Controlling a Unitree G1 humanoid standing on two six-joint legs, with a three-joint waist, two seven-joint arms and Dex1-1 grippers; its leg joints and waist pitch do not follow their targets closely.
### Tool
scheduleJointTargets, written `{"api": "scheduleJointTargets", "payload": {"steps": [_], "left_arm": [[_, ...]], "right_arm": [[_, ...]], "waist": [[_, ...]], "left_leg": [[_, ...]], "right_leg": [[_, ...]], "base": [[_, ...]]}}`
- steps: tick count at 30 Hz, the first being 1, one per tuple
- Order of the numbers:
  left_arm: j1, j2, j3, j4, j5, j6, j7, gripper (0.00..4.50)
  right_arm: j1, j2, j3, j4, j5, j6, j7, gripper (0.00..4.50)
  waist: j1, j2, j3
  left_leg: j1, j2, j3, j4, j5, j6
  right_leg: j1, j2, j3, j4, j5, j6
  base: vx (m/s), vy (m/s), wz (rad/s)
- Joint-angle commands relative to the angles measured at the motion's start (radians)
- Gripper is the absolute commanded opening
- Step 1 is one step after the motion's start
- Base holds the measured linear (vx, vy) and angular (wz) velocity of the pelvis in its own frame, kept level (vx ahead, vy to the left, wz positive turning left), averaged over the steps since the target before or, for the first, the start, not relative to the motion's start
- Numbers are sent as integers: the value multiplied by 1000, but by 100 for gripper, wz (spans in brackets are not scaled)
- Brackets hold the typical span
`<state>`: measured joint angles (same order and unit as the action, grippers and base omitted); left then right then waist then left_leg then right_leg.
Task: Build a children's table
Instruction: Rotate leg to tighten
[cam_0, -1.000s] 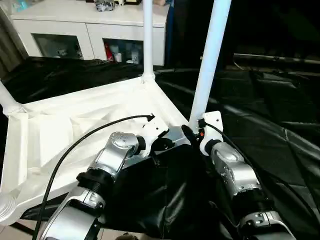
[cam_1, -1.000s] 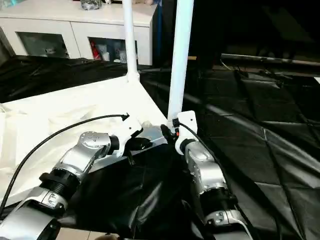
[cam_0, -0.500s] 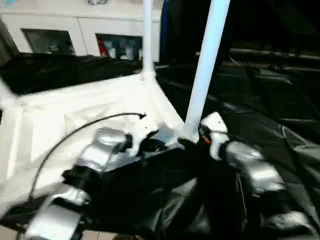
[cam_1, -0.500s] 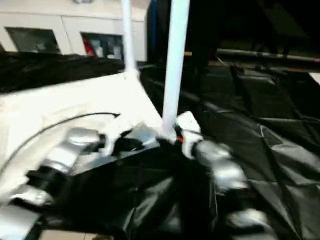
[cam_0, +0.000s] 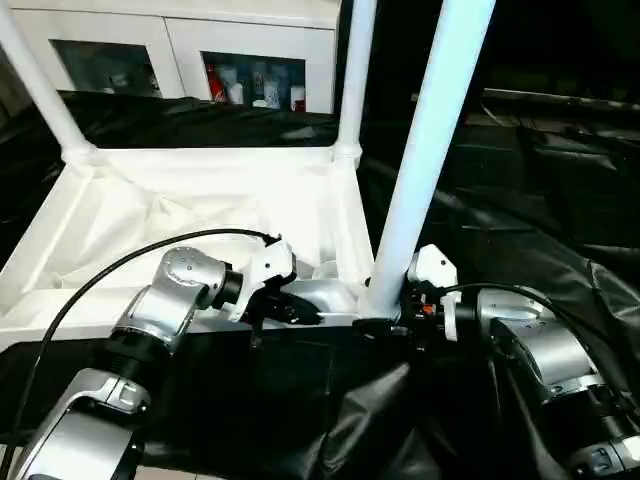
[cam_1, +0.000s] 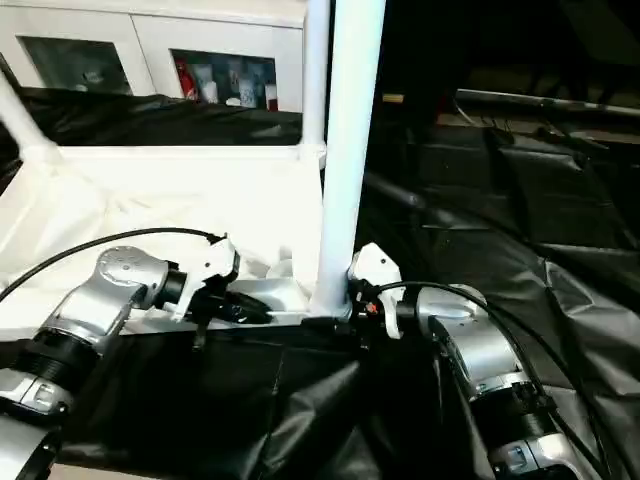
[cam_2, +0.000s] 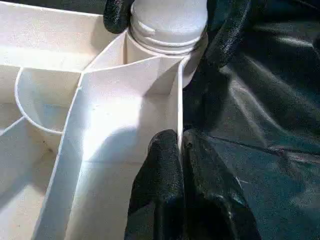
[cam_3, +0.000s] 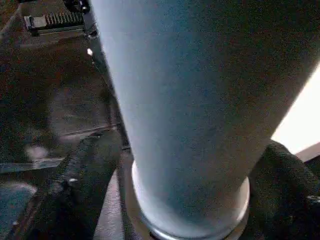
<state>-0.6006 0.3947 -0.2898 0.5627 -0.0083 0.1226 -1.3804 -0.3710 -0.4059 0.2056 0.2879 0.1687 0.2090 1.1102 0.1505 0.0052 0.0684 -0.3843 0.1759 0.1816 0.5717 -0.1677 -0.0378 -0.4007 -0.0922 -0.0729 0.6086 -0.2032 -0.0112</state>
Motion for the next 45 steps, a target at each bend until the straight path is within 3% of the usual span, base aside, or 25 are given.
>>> {"api": "scheduleJointTargets", "payload": {"steps": [1, 2, 4, 13, 16, 17, 19, 21, 22, 24, 26, 27, 28, 29, 30, 31, 32, 33, 34, 36, 37, 39, 41, 42, 45], "left_arm": [[24, -4, -51, 10, 8, 9, -34, 0], [25, -9, -50, 6, 5, 14, -28, 0], [24, -11, -49, 3, 3, 18, -23, 0], [28, -5, -34, 9, 7, 12, -1, 0], [14, -31, -18, 49, 34, 23, 110, 0], [12, -36, -17, 54, 37, 28, 125, 0], [8, -55, -15, 66, 44, 31, 166, 0], [0, -110, -16, 90, 63, 50, 259, 0], [-2, -130, -19, 97, 70, 57, 288, 0], [-4, -192, -31, 98, 79, 82, 344, 0], [-3, -237, -42, 91, 82, 103, 376, 0], [-2, -279, -52, 87, 79, 119, 396, 0], [-1, -283, -53, 87, 79, 120, 398, 0], [-1, -295, -57, 86, 78, 122, 402, 0], [-3, -318, -63, 89, 80, 123, 413, 0], [-4, -324, -63, 90, 82, 120, 415, 0], [-6, -328, -63, 92, 83, 118, 418, 0], [-6, -329, -63, 92, 83, 119, 419, 0], [-13, -322, -56, 98, 85, 111, 421, 0], [-18, -303, -45, 104, 87, 98, 418, 0], [-19, -293, -39, 105, 88, 92, 415, 0], [-13, -259, -28, 99, 84, 79, 392, 0], [-9, -236, -27, 97, 81, 68, 368, 0], [-6, -208, -29, 97, 83, 49, 328, 0], [-5, -173, -30, 97, 84, 36, 285, 0]], "right_arm": [[11, -6, 23, -18, 9, 9, 18, 349], [12, -8, 28, -17, 8, 8, 19, 339], [12, -9, 32, -10, 6, 4, 23, 311], [7, 20, 22, 17, 5, -1, 8, 270], [-12, 103, -28, 107, -30, -13, -190, 269], [-14, 114, -33, 119, -39, -14, -222, 269], [-18, 148, -46, 146, -52, -9, -301, 268], [-28, 228, -76, 192, -63, 16, -455, 267], [-33, 257, -87, 205, -65, 26, -509, 267], [-58, 347, -130, 245, -61, 53, -668, 267], [-83, 405, -154, 280, -63, 62, -768, 267], [-107, 441, -153, 312, -77, 48, -824, 267], [-109, 444, -153, 315, -78, 46, -828, 267], [-117, 453, -150, 324, -83, 40, -842, 267], [-128, 466, -137, 329, -91, 23, -838, 267], [-129, 466, -129, 328, -95, 11, -825, 267], [-130, 465, -125, 326, -99, 3, -817, 267], [-130, 465, -125, 326, -99, 2, -816, 302], [-126, 459, -127, 316, -95, -5, -789, 323], [-120, 446, -129, 303, -90, -8, -758, 346], [-119, 439, -128, 300, -91, -10, -746, 359], [-117, 403, -111, 282, -97, -16, -686, 380], [-111, 373, -99, 256, -94, -18, -633, 380], [-103, 325, -85, 222, -81, -26, -553, 380], [-82, 259, -63, 175, -63, -39, -436, 380]], "waist": [[-1, -9, -60], [-2, -16, -56], [-2, -14, -56], [-2, -16, -64], [-6, -14, -62], [-10, -15, -60], [-16, -16, -54], [-21, -6, -50], [-25, -10, -45], [-38, -10, -38], [-46, -8, -38], [-52, 4, -41], [-53, 7, -41], [-56, 6, -40], [-58, 11, -37], [-61, 7, -37], [-61, 7, -38], [-62, 7, -38], [-62, -4, -40], [-59, 1, -40], [-58, -6, -42], [-56, -3, -44], [-54, -6, -48], [-49, -7, -58], [-43, -12, -62]], "left_leg": [[20, 64, -16, -64, -181, 80], [22, 65, -16, -68, -214, 61], [25, 65, -18, -72, -237, 39], [19, 61, -16, -65, -172, 59], [19, 61, -17, -68, -202, 41], [19, 60, -18, -71, -219, 28], [26, 59, -26, -83, -319, -22], [35, 62, -32, -91, -392, -51], [47, 60, -35, -92, -454, -69], [57, 56, -45, -94, -533, -82], [63, 54, -52, -95, -562, -85], [61, 56, -58, -105, -588, -92], [63, 57, -60, -108, -604, -96], [63, 57, -61, -111, -619, -97], [79, 56, -59, -109, -686, -104], [83, 55, -58, -108, -695, -101], [79, 54, -60, -109, -692, -94], [75, 54, -61, -111, -687, -92], [72, 54, -59, -112, -669, -85], [71, 55, -58, -112, -651, -81], [70, 55, -56, -111, -634, -75], [68, 56, -54, -110, -607, -69], [61, 57, -52, -110, -573, -60], [47, 61, -49, -112, -480, -49], [40, 62, -32, -104, -368, -21]], "right_leg": [[48, -75, 48, -63, -95, -256], [45, -76, 50, -69, -154, -241], [43, -77, 54, -72, -208, -223], [46, -73, 52, -61, -112, -230], [43, -76, 53, -67, -157, -231], [41, -77, 53, -71, -187, -225], [43, -81, 51, -87, -361, -177], [35, -82, 52, -97, -445, -152], [28, -84, 52, -109, -522, -136], [22, -90, 48, -128, -661, -88], [24, -89, 38, -139, -695, -66], [32, -84, 32, -139, -643, -61], [32, -82, 30, -140, -620, -65], [32, -79, 27, -140, -600, -65], [20, -75, 22, -150, -594, -64], [20, -75, 19, -153, -595, -62], [26, -79, 19, -154, -596, -58], [28, -80, 19, -153, -596, -56], [29, -83, 22, -154, -597, -54], [25, -86, 27, -152, -589, -59], [25, -88, 29, -152, -591, -59], [26, -91, 34, -151, -583, -62], [34, -91, 35, -148, -556, -64], [44, -92, 41, -133, -447, -90], [46, -84, 47, -112, -279, -138]], "base": [[0, 0, 0], [0, 0, 0], [0, 0, 0], [0, 0, 0], [0, 0, 0], [0, 0, 0], [0, 0, 0], [0, 0, 0], [0, 0, 0], [-27, 8, -3], [-53, 20, -8], [0, 0, 0], [0, 0, 0], [0, 0, 0], [0, 0, 0], [0, 0, 0], [0, 0, 0], [0, 0, 0], [0, 0, 0], [0, 0, 0], [0, 0, 0], [0, 0, 0], [0, 0, 0], [0, 0, 0], [0, 0, 0]]}}
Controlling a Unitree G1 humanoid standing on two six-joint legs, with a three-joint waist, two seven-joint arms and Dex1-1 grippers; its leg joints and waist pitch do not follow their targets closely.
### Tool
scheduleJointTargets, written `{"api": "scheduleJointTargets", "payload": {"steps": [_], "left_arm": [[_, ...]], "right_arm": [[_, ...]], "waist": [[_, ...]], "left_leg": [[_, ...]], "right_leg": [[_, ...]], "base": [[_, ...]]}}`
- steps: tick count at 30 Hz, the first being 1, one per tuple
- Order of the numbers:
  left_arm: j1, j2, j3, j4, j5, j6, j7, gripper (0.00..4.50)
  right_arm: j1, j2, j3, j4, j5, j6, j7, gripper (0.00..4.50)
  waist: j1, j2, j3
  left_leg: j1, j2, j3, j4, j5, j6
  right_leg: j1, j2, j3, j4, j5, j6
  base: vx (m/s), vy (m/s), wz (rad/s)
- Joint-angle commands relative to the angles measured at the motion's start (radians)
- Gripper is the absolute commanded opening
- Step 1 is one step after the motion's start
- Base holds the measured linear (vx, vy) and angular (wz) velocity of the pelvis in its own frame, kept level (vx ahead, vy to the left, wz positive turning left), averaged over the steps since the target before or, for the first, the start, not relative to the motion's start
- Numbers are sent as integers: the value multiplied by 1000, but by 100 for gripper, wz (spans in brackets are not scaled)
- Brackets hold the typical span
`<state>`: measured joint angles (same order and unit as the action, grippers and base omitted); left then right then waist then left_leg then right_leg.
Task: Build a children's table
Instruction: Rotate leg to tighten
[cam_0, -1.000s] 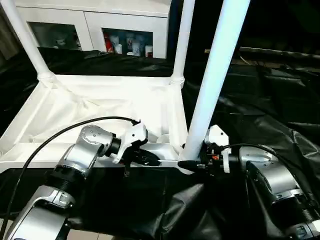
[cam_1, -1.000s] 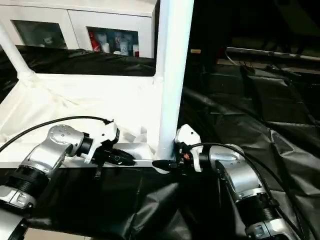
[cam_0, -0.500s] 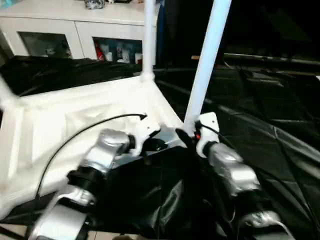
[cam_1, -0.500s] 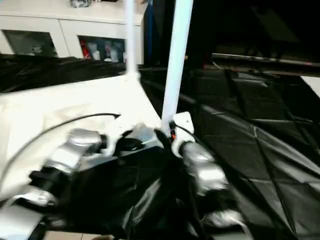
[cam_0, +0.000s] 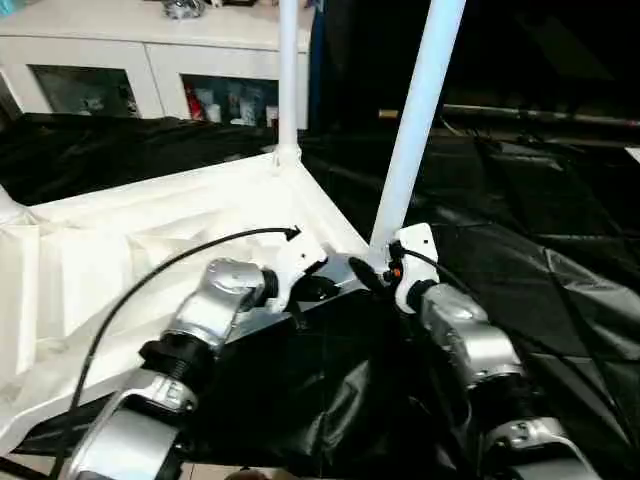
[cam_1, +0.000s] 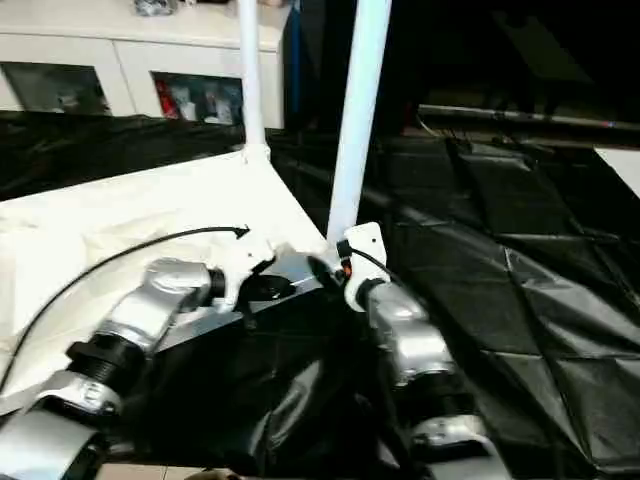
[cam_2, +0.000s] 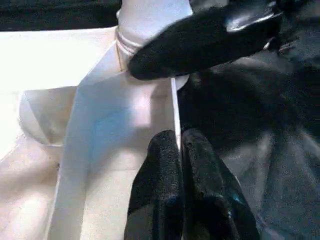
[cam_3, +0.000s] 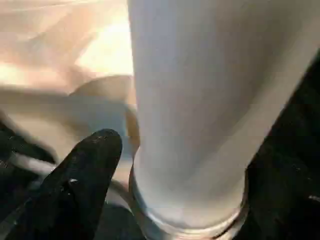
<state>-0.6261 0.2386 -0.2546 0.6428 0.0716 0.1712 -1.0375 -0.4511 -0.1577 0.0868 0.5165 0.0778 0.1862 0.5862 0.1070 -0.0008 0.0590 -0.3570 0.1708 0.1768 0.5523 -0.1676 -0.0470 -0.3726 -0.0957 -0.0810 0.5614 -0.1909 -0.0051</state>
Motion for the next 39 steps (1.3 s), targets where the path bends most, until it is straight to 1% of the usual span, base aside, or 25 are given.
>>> {"api": "scheduleJointTargets", "payload": {"steps": [1, 2, 3, 4, 5, 6, 7, 8, 9, 11, 12, 13, 15, 17, 18, 20, 21, 22, 24, 27, 29, 31, 35, 38, 39], "left_arm": [[20, 8, -63, 11, -3, -20, -95, 0], [20, 8, -63, 11, -4, -20, -96, 0], [17, 31, -62, 10, -7, -44, -131, 0], [17, 31, -62, 10, -7, -44, -131, 0], [17, 54, -63, 5, -15, -58, -176, 0], [18, 62, -64, 1, -19, -57, -195, 0], [18, 71, -66, 0, -21, -60, -212, 0], [17, 78, -68, 0, -21, -64, -224, 0], [17, 94, -74, -4, -24, -68, -257, 0], [16, 106, -77, -7, -28, -70, -283, 0], [15, 120, -80, -10, -33, -67, -311, 0], [14, 121, -81, -11, -34, -66, -314, 0], [12, 137, -79, -10, -39, -65, -341, 0], [12, 144, -78, -12, -47, -63, -359, 0], [12, 144, -78, -12, -47, -63, -359, 0], [15, 148, -81, -15, -51, -64, -371, 0], [16, 148, -82, -16, -51, -63, -373, 0], [17, 148, -82, -17, -52, -62, -374, 0], [18, 146, -83, -20, -53, -59, -379, 0], [15, 144, -83, -19, -53, -59, -380, 0], [12, 142, -82, -17, -53, -59, -380, 0], [14, 142, -82, -10, -53, -67, -378, 0], [20, 140, -82, -5, -54, -75, -372, 0], [18, 108, -64, 14, -48, -66, -290, 0], [15, 92, -58, 23, -43, -60, -249, 0]], "right_arm": [[17, -37, 69, -89, 44, -19, 176, 380], [17, -37, 69, -89, 44, -19, 177, 380], [31, -78, 76, -115, 52, -23, 247, 380], [31, -78, 76, -115, 52, -23, 247, 380], [44, -115, 82, -143, 63, -20, 315, 380], [50, -129, 85, -156, 70, -15, 341, 380], [55, -144, 89, -169, 77, -8, 367, 380], [59, -155, 92, -177, 82, -4, 385, 380], [69, -185, 104, -197, 93, 4, 436, 380], [78, -211, 114, -211, 98, 7, 477, 380], [90, -241, 125, -227, 104, 11, 524, 380], [91, -244, 126, -229, 104, 11, 529, 380], [100, -264, 132, -241, 108, 12, 563, 380], [102, -270, 130, -250, 112, 16, 578, 380], [102, -270, 130, -250, 112, 16, 578, 365], [99, -272, 130, -244, 117, 12, 581, 365], [98, -271, 130, -242, 116, 10, 578, 337], [98, -271, 130, -242, 115, 10, 577, 337], [102, -270, 131, -247, 112, 13, 577, 328], [105, -270, 134, -246, 102, 10, 573, 288], [105, -274, 139, -240, 93, 2, 572, 285], [106, -273, 144, -234, 88, -3, 565, 259], [111, -268, 144, -239, 90, 1, 552, 253], [119, -221, 105, -210, 93, 0, 456, 250], [116, -197, 89, -186, 87, 4, 401, 250]], "waist": [[6, -12, -53], [12, -12, -54], [19, -16, -57], [19, -16, -57], [27, -13, -62], [30, -12, -64], [37, -12, -64], [40, -11, -66], [44, -9, -67], [46, -10, -69], [48, -11, -71], [50, -11, -72], [52, -10, -70], [52, -6, -67], [52, -7, -67], [51, -5, -65], [51, -6, -64], [52, -4, -65], [52, -7, -66], [53, -7, -68], [54, -7, -68], [54, -8, -69], [53, -8, -67], [50, -10, -63], [46, -11, -61]], "left_leg": [[16, 67, -22, -81, -353, 4], [18, 67, -19, -78, -350, 11], [16, 66, -13, -70, -313, 21], [16, 66, -13, -70, -313, 21], [15, 67, -9, -65, -271, 31], [12, 68, -8, -63, -251, 36], [7, 69, -5, -59, -206, 47], [7, 69, -4, -57, -193, 50], [2, 67, -3, -51, -171, 55], [4, 67, -2, -49, -165, 60], [6, 68, -1, -47, -162, 67], [4, 69, -1, -44, -154, 73], [2, 69, -2, -44, -165, 73], [4, 70, -3, -49, -210, 54], [5, 70, -3, -50, -223, 48], [7, 71, -4, -53, -254, 27], [7, 70, -5, -54, -266, 20], [9, 70, -5, -54, -268, 17], [7, 69, -5, -52, -249, 17], [5, 68, -4, -49, -223, 26], [4, 68, -3, -47, -210, 33], [5, 67, -3, -45, -202, 40], [5, 68, -3, -46, -213, 38], [5, 68, -2, -48, -233, 32], [9, 68, -5, -53, -263, 15]], "right_leg": [[18, -80, 56, -65, -306, -157], [16, -80, 58, -65, -319, -160], [12, -80, 67, -59, -302, -175], [12, -80, 67, -59, -302, -175], [14, -76, 66, -48, -253, -192], [18, -74, 65, -43, -223, -197], [21, -69, 64, -34, -155, -210], [21, -69, 63, -29, -128, -218], [24, -68, 62, -19, -74, -235], [24, -66, 59, -16, -57, -240], [23, -64, 59, -13, -39, -249], [24, -65, 58, -10, -27, -254], [22, -65, 58, -11, -46, -257], [21, -68, 58, -19, -117, -250], [21, -69, 59, -21, -136, -246], [19, -69, 61, -25, -180, -237], [18, -69, 61, -27, -195, -233], [18, -70, 62, -27, -197, -232], [20, -69, 61, -24, -177, -232], [20, -67, 60, -19, -134, -238], [20, -66, 60, -16, -110, -244], [21, -66, 59, -15, -101, -247], [21, -66, 60, -18, -127, -243], [19, -67, 62, -23, -168, -233], [15, -70, 62, -30, -227, -222]], "base": [[0, 0, 0], [0, 0, 0], [51, -51, 8], [51, -51, 8], [55, -47, 6], [60, -33, 2], [60, -33, 2], [58, -23, 0], [0, 0, 0], [0, 0, 0], [0, 0, 0], [0, 0, 0], [0, 0, 0], [0, 0, 0], [0, 0, 0], [0, 0, 0], [0, 0, 0], [0, 0, 0], [0, 0, 0], [0, 0, 0], [0, 0, 0], [0, 0, 0], [0, 0, 0], [0, 0, 0], [0, 0, 0]]}}
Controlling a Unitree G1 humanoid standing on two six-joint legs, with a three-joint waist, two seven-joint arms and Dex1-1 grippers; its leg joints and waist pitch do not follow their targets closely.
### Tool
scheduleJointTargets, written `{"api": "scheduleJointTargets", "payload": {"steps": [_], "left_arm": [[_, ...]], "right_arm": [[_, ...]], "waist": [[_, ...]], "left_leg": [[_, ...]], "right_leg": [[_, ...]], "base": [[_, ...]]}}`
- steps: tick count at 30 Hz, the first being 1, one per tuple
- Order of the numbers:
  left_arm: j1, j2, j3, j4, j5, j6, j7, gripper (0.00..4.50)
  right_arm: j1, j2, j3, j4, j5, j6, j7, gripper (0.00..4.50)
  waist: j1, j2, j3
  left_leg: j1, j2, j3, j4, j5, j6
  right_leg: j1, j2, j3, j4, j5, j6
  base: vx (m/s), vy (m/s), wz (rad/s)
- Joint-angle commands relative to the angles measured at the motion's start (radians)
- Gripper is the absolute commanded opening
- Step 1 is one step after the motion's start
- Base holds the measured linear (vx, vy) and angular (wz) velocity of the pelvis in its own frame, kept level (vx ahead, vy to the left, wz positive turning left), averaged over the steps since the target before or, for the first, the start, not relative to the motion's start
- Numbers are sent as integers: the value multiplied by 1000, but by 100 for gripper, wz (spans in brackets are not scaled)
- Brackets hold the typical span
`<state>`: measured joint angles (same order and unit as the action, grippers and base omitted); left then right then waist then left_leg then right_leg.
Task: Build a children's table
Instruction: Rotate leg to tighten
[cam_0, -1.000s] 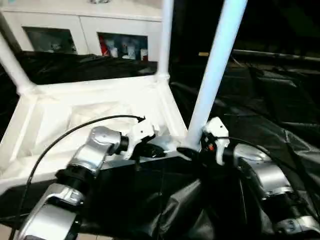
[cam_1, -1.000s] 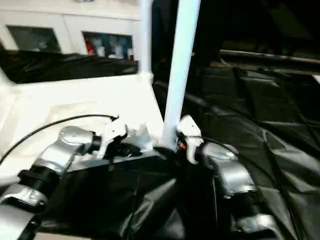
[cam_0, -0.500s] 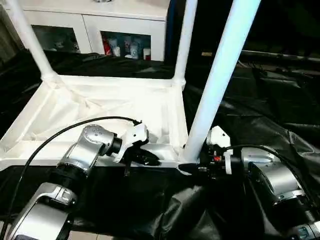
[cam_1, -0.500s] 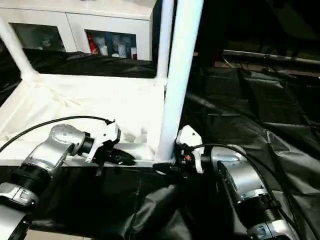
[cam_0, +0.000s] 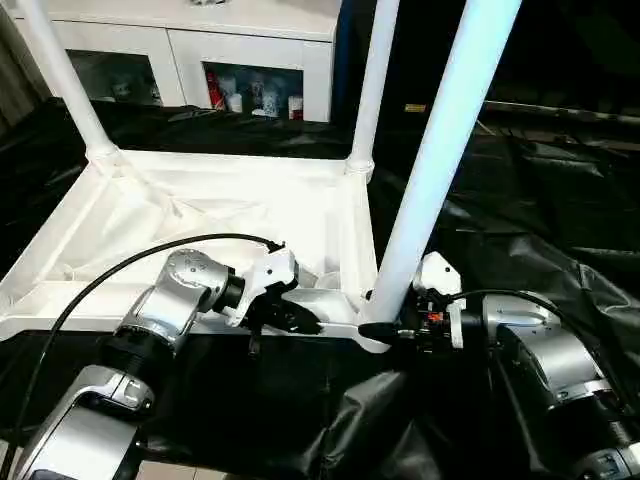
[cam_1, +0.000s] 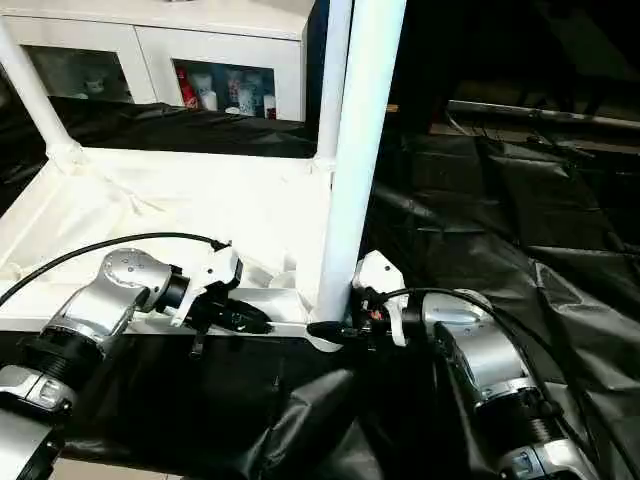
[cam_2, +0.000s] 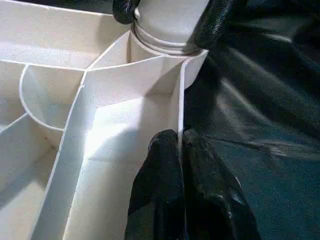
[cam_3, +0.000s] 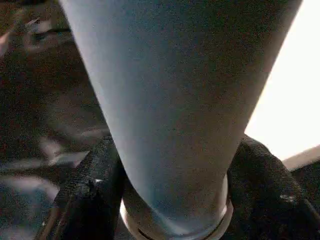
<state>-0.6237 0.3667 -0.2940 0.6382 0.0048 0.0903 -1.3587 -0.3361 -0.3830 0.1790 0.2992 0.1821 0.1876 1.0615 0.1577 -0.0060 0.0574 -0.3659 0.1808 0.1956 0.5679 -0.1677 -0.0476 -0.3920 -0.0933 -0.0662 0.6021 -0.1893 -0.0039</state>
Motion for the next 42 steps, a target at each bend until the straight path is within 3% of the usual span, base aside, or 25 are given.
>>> {"api": "scheduleJointTargets", "payload": {"steps": [1, 5, 6, 9, 10, 11, 12, 14, 15, 17, 18, 19, 20, 23, 26, 27, 29, 30, 31, 32, 33, 38, 39, 41, 42], "left_arm": [[8, -54, -13, 38, 32, 28, 116, 0], [-4, -106, -7, 70, 58, 48, 239, 0], [-11, -140, -5, 82, 66, 63, 296, 0], [-21, -246, -8, 90, 85, 119, 444, 0], [-21, -250, -9, 90, 86, 121, 449, 0], [-21, -285, -15, 82, 87, 139, 473, 0], [-21, -289, -16, 82, 88, 140, 476, 0], [-18, -334, -33, 74, 98, 151, 498, 0], [-18, -341, -38, 73, 101, 148, 499, 0], [-20, -344, -41, 75, 103, 146, 499, 0], [-27, -334, -37, 84, 106, 139, 498, 0], [-29, -329, -36, 87, 107, 137, 496, 0], [-32, -318, -32, 90, 106, 131, 488, 0], [-33, -279, -23, 90, 102, 114, 446, 0], [-26, -228, -21, 86, 102, 86, 386, 0], [-23, -198, -23, 85, 103, 77, 348, 0], [-23, -197, -23, 85, 103, 77, 347, 0], [-22, -185, -24, 85, 103, 68, 331, 0], [-11, -135, -29, 58, 83, 37, 232, 0], [-10, -130, -30, 55, 80, 32, 222, 0], [-1, -101, -30, 32, 59, 13, 152, 0], [19, -30, -43, -26, 31, 33, 13, 0], [24, -14, -45, -36, 27, 40, -12, 0], [27, -2, -46, -44, 23, 44, -29, 0], [29, 6, -48, -50, 18, 47, -43, 0]], "right_arm": [[-2, 52, -15, 55, -27, 6, -130, 249], [-16, 132, -34, 117, -67, 29, -310, 249], [-29, 178, -47, 145, -77, 40, -398, 249], [-80, 309, -93, 228, -97, 64, -651, 249], [-83, 314, -95, 231, -97, 65, -661, 249], [-110, 350, -106, 265, -99, 71, -723, 249], [-113, 355, -106, 270, -100, 70, -727, 249], [-146, 401, -81, 303, -117, 45, -743, 249], [-151, 410, -75, 302, -120, 35, -738, 249], [-154, 413, -74, 295, -117, 20, -725, 304], [-153, 403, -77, 286, -110, 17, -697, 318], [-152, 399, -80, 283, -105, 17, -685, 318], [-150, 387, -84, 275, -97, 23, -663, 325], [-144, 330, -76, 253, -99, 26, -589, 357], [-122, 242, -39, 200, -95, 28, -443, 357], [-105, 187, -19, 162, -88, 16, -351, 357], [-104, 186, -19, 162, -87, 16, -349, 357], [-98, 165, -12, 147, -84, 10, -315, 357], [-80, 98, -5, 108, -58, 3, -200, 357], [-79, 92, -5, 104, -55, 3, -189, 357], [-73, 57, -3, 86, -38, 8, -126, 357], [-63, 2, 15, 73, -24, 6, -1, 357], [-62, -8, 17, 72, -18, 7, 24, 357], [-59, -21, 16, 69, -11, 10, 57, 357], [-60, -31, 20, 68, -6, 15, 80, 357]], "waist": [[-7, -6, -57], [-23, -4, -48], [-25, 4, -43], [-37, -4, -39], [-41, 2, -40], [-44, -2, -36], [-49, 5, -36], [-58, 3, -32], [-61, 8, -31], [-66, 16, -31], [-71, 17, -33], [-70, 17, -33], [-69, 13, -32], [-68, 9, -31], [-64, 5, -37], [-58, 3, -44], [-54, 0, -47], [-49, -1, -46], [-45, -10, -46], [-42, -10, -48], [-37, -14, -51], [-19, -18, -58], [-13, -18, -63], [-7, -21, -62], [-2, -20, -70]], "left_leg": [[18, 56, -25, -70, -277, 10], [25, 54, -32, -79, -371, -26], [30, 54, -38, -83, -415, -40], [39, 49, -51, -87, -495, -62], [44, 50, -55, -88, -509, -68], [48, 48, -56, -87, -527, -65], [59, 46, -58, -85, -565, -63], [57, 45, -64, -92, -608, -60], [60, 45, -67, -94, -643, -61], [65, 48, -72, -100, -692, -66], [58, 51, -75, -107, -710, -70], [53, 52, -75, -112, -714, -70], [61, 48, -71, -107, -710, -68], [60, 45, -70, -101, -668, -57], [43, 48, -69, -106, -601, -39], [31, 53, -65, -109, -524, -27], [25, 54, -58, -106, -469, -13], [28, 54, -49, -103, -434, -3], [29, 54, -44, -100, -416, 9], [28, 55, -44, -98, -406, 18], [16, 57, -40, -94, -346, 33], [21, 59, -26, -77, -266, 49], [14, 59, -24, -71, -212, 58], [8, 57, -22, -65, -150, 79], [8, 55, -22, -55, -97, 98]], "right_leg": [[34, -73, 47, -74, -254, -217], [27, -77, 46, -96, -436, -168], [25, -79, 44, -104, -506, -147], [22, -85, 32, -126, -660, -85], [17, -86, 31, -130, -673, -76], [13, -83, 28, -137, -685, -68], [8, -80, 21, -145, -682, -64], [10, -74, 13, -151, -673, -52], [12, -72, 5, -156, -679, -39], [17, -70, -5, -160, -649, -37], [28, -70, -9, -156, -607, -40], [30, -72, -7, -153, -594, -42], [20, -78, -4, -160, -616, -44], [20, -86, -2, -167, -646, -39], [31, -89, 9, -157, -602, -41], [37, -93, 20, -141, -509, -69], [38, -90, 24, -133, -433, -95], [31, -89, 30, -128, -383, -124], [33, -89, 29, -125, -375, -143], [37, -90, 30, -121, -374, -147], [42, -90, 32, -109, -321, -166], [36, -86, 33, -87, -227, -221], [43, -84, 31, -72, -154, -238], [42, -77, 29, -56, -49, -258], [45, -75, 27, -42, 38, -274]], "base": [[0, 0, 0], [0, 0, 0], [0, 0, 0], [-18, 7, -3], [-54, 20, -9], [-72, 23, -4], [-60, 28, -1], [-30, 14, 0], [0, 0, 0], [0, 0, 0], [0, 0, 0], [0, 0, 0], [0, 0, 0], [0, 0, 0], [0, 0, 0], [0, 0, 0], [0, 0, 0], [0, 0, 0], [0, 0, 0], [0, 0, 0], [54, -46, 1], [61, -60, 5], [71, -43, 3], [64, -33, 2], [0, 0, 0]]}}
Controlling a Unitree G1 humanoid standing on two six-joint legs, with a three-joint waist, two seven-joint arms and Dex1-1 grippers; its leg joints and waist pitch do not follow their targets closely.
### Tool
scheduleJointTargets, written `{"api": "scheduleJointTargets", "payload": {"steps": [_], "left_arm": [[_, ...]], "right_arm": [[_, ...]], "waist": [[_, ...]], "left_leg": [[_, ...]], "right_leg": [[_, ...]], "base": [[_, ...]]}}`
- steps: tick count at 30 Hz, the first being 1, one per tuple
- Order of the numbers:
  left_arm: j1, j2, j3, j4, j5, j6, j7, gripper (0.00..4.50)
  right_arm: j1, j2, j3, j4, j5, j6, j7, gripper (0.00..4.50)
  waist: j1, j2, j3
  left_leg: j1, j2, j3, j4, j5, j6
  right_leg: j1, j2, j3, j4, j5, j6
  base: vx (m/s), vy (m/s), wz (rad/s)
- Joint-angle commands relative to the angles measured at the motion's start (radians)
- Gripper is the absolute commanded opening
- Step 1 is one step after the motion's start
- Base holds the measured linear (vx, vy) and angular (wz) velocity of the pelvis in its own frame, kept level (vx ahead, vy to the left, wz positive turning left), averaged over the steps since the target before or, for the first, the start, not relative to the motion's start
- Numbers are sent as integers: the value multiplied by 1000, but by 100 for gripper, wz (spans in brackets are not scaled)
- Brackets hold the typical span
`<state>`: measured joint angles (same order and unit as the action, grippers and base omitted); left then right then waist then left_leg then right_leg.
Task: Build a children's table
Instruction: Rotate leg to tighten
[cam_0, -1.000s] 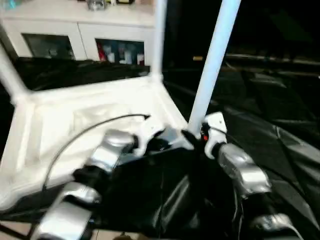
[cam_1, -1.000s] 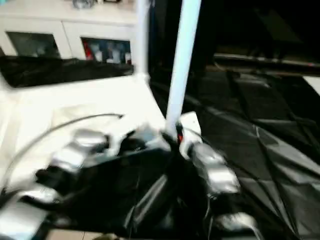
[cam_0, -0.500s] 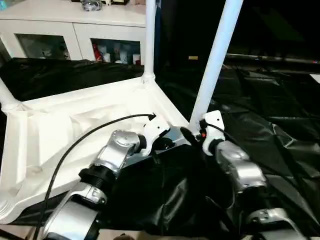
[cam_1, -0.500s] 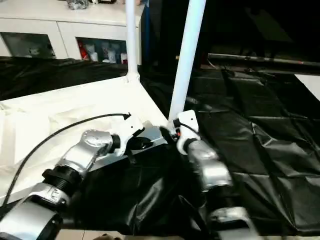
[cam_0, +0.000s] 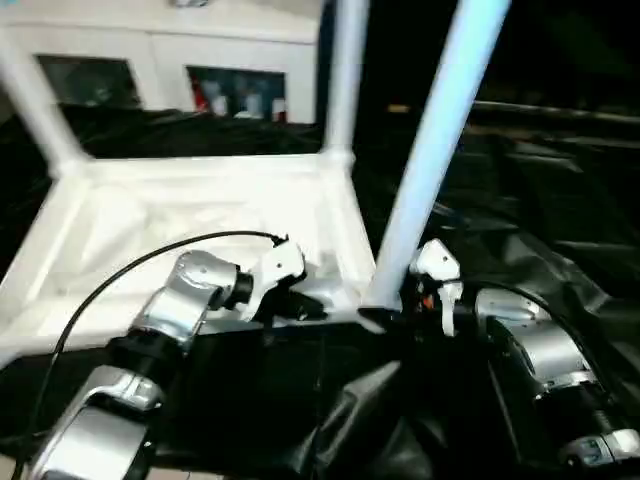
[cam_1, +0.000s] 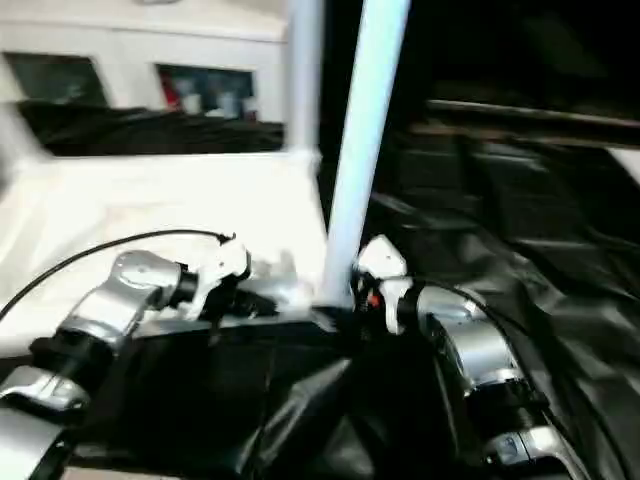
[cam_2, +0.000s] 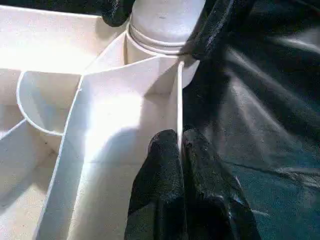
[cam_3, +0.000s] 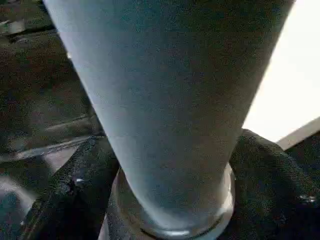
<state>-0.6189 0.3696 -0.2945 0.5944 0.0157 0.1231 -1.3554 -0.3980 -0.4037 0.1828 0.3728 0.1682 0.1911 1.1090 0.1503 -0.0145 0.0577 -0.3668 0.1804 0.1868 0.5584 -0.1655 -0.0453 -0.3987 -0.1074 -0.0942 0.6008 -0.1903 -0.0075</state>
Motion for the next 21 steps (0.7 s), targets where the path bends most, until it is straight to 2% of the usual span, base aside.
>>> {"api": "scheduleJointTargets", "payload": {"steps": [1, 3, 5, 6, 8, 10, 12, 14, 16, 18, 21], "left_arm": [[24, 4, -48, -6, 6, 14, -48, 0], [27, 11, -49, -12, 0, 16, -59, 0], [28, 14, -49, -15, -3, 15, -64, 0], [33, 15, -51, -23, -5, 17, -67, 0], [35, 13, -52, -26, -6, 19, -66, 0], [38, 10, -52, -33, -7, 22, -65, 0], [38, 7, -51, -32, -9, 20, -63, 0], [37, 7, -54, -25, -11, 14, -60, 0], [37, 6, -54, -21, -12, 10, -58, 0], [38, 4, -54, -17, -11, 7, -56, 0], [34, -30, -42, 6, 1, 7, 18, 0]], "right_arm": [[2, -11, 16, -5, 8, 12, 34, 357], [0, -18, 22, 1, 9, 9, 52, 357], [0, -21, 24, 6, 8, 5, 60, 357], [0, -23, 26, 12, 6, -2, 67, 332], [1, -21, 26, 13, 5, -6, 66, 332], [5, -18, 24, 9, 6, -7, 62, 307], [11, -15, 21, -2, 11, -1, 59, 287], [20, -12, 22, -15, 13, 3, 54, 282], [25, -10, 21, -22, 15, 5, 50, 270], [30, -7, 19, -27, 17, 7, 45, 269], [44, 23, -10, -6, 11, -13, -41, 266]], "waist": [[4, -12, -72], [4, -10, -68], [3, -9, -64], [2, -6, -59], [0, -7, -57], [-1, -6, -56], [-3, -6, -58], [-5, -2, -60], [-6, -4, -63], [-7, -2, -63], [-6, -2, -60]], "left_leg": [[5, 54, -13, -42, -79, 105], [3, 54, -12, -40, -78, 122], [5, 55, -12, -45, -128, 111], [7, 59, -14, -52, -188, 82], [9, 60, -15, -55, -219, 63], [14, 62, -16, -60, -254, 36], [12, 61, -17, -61, -250, 27], [12, 60, -17, -59, -240, 27], [11, 58, -16, -55, -206, 37], [10, 57, -14, -53, -195, 46], [10, 57, -15, -54, -209, 45]], "right_leg": [[52, -59, 54, -36, 72, -277], [49, -57, 51, -36, 80, -287], [49, -59, 51, -45, 0, -279], [48, -62, 52, -56, -97, -262], [47, -64, 54, -62, -149, -247], [44, -64, 56, -68, -203, -230], [47, -64, 57, -66, -201, -222], [47, -63, 58, -65, -183, -223], [49, -60, 57, -58, -122, -233], [49, -58, 56, -56, -94, -242], [49, -61, 56, -60, -115, -243]], "base": [[0, 0, 0], [0, 0, 0], [0, 0, 0], [0, 0, 0], [0, 0, 0], [0, 0, 0], [0, 0, 0], [0, 0, 0], [0, 0, 0], [0, 0, 0], [0, 0, 0]]}}
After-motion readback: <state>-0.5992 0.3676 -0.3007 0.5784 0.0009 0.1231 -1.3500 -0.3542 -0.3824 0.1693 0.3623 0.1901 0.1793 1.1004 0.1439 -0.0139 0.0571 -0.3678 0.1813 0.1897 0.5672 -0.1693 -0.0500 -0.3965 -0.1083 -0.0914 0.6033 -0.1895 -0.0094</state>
